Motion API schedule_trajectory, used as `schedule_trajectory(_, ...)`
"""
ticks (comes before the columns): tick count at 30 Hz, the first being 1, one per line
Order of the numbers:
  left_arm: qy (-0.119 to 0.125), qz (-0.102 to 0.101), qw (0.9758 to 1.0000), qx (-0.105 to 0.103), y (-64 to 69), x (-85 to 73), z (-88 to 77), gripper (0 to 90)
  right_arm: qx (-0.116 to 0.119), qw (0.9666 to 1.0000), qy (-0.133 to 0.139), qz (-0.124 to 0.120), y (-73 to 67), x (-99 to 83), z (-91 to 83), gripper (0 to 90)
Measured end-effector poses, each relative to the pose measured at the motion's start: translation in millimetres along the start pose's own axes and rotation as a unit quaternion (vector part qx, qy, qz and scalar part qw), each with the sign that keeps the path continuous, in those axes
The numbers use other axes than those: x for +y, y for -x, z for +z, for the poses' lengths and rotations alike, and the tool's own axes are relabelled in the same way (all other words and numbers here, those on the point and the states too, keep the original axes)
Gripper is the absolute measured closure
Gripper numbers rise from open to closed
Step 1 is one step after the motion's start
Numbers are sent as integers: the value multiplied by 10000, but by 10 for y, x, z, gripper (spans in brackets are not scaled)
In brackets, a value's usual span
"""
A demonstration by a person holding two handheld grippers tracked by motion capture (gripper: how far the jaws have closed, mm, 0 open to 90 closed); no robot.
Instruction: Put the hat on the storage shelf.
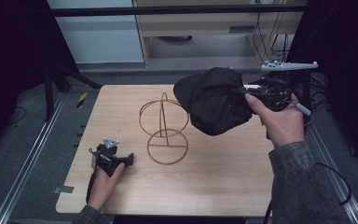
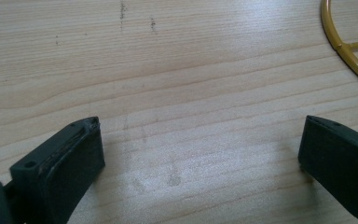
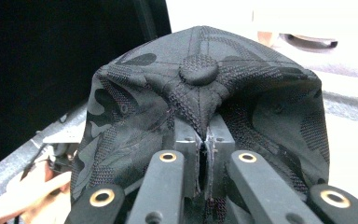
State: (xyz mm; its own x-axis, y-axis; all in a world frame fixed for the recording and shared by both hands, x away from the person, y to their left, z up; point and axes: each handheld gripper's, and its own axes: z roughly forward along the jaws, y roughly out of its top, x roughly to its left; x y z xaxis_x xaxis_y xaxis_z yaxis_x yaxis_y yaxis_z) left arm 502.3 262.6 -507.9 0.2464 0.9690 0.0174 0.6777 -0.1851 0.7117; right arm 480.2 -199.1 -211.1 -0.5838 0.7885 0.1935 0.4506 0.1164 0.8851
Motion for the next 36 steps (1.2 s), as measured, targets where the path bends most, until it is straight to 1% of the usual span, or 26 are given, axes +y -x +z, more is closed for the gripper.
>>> schedule_trajectory(3, 0, 0, 10000, 0, 0, 0, 0, 0, 89, 9999, 6, -75, -96, 49, 46, 866)
schedule_trajectory(4, 0, 0, 10000, -1, 0, 0, 0, 0, 89, 9999, 6, -75, -96, 49, 46, 866)
schedule_trajectory(10, -2, 1, 10000, 3, 0, 0, 0, 0, 241, 9996, 47, -103, -208, 110, 125, 866)
schedule_trajectory(12, 1, 0, 10000, 0, 0, 0, 0, 0, 298, 9995, 1, -123, -256, 125, 184, 866)
schedule_trajectory(15, -2, 1, 10000, 2, 0, 0, 0, 0, 324, 9994, -30, -152, -291, 130, 229, 866)
schedule_trajectory(26, 7, -10, 10000, 3, 1, 0, 1, 0, 582, 9977, -184, -285, -562, 177, 564, 866)
schedule_trajectory(28, 5, -10, 10000, 4, 2, 0, 1, 0, 591, 9976, -194, -293, -576, 179, 580, 866)
schedule_trajectory(30, 9, -11, 10000, 2, 1, 0, 2, 0, 617, 9972, -211, -353, -617, 193, 626, 866)
schedule_trajectory(31, 5, -10, 10000, 6, 2, 0, 1, 0, 626, 9972, -226, -335, -633, 198, 634, 866)
schedule_trajectory(36, 9, 2, 10000, -8, 7, 0, 2, 0, 701, 9964, -242, -418, -731, 237, 695, 865)
